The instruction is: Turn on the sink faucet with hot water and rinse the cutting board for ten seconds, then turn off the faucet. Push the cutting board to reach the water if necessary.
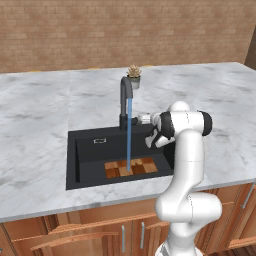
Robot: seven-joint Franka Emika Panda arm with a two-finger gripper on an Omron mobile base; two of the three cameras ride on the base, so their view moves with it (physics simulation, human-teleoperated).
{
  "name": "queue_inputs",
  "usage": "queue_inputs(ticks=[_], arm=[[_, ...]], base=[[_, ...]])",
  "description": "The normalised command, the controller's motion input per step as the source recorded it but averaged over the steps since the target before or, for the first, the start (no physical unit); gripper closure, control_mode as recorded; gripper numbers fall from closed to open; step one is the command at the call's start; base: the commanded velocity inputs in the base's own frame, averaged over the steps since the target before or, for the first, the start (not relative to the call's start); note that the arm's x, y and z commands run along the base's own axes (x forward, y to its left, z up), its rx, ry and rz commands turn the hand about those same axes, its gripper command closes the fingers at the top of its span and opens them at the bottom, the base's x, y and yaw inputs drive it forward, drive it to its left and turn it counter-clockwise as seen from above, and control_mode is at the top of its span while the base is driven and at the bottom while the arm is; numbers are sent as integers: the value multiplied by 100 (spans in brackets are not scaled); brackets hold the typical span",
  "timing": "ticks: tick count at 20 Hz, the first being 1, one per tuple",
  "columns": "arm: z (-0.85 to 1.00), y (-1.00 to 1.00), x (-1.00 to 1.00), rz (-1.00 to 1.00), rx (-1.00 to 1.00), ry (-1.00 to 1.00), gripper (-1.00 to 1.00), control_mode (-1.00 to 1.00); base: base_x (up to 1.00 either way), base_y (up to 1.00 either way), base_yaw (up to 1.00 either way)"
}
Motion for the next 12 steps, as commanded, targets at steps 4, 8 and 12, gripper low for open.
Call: queue_inputs(ticks=[4,8,12], arm=[[0,0,0,0,0,0,-100,-100],[0,0,0,0,0,0,-100,-100],[0,0,0,0,0,0,-100,-100]], base=[[0,0,0],[0,0,0],[0,0,0]])
